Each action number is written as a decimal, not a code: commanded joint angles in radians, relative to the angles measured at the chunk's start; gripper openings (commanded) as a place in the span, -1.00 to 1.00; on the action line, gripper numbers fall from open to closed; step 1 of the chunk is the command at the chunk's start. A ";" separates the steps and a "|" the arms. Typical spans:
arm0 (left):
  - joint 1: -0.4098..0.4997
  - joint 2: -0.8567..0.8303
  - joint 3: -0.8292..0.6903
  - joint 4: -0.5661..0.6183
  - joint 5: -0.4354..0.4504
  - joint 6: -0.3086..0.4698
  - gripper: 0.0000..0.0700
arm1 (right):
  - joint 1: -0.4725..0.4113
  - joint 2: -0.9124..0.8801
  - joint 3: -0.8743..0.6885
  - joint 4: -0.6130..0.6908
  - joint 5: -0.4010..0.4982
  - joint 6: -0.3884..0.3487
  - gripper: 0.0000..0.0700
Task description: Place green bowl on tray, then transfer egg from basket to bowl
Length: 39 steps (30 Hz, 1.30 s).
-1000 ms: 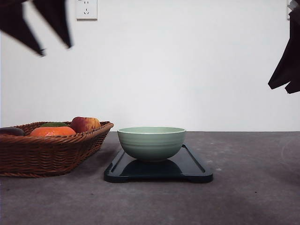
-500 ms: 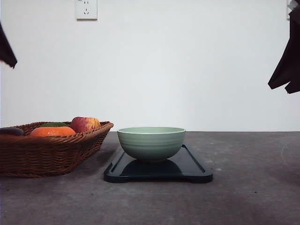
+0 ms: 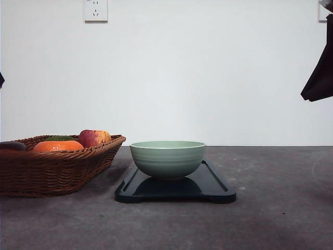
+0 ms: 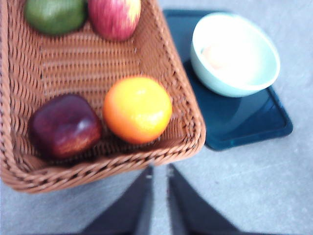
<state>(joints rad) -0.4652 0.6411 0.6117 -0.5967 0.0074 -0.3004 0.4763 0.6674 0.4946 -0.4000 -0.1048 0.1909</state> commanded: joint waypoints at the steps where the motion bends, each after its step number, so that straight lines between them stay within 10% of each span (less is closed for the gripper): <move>1: -0.004 0.004 0.009 0.009 0.007 0.003 -1.00 | 0.006 0.003 0.009 0.011 0.001 0.006 -0.96; 13: -0.004 0.004 0.009 0.009 0.007 0.003 -1.00 | 0.006 0.003 0.009 0.011 0.001 0.006 -0.96; 17: 0.042 -0.051 -0.025 0.028 -0.006 0.110 -1.00 | 0.006 0.003 0.009 0.011 0.001 0.006 -0.96; 28: 0.317 -0.433 -0.398 0.318 -0.006 0.237 -1.00 | 0.006 0.003 0.009 0.011 0.001 0.006 -0.96; 39: 0.389 -0.638 -0.595 0.470 0.009 0.263 -1.00 | 0.006 0.002 0.009 0.010 0.001 0.007 -0.96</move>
<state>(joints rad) -0.0751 0.0066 0.0328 -0.1551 0.0077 -0.0504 0.4763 0.6673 0.4946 -0.4003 -0.1047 0.1909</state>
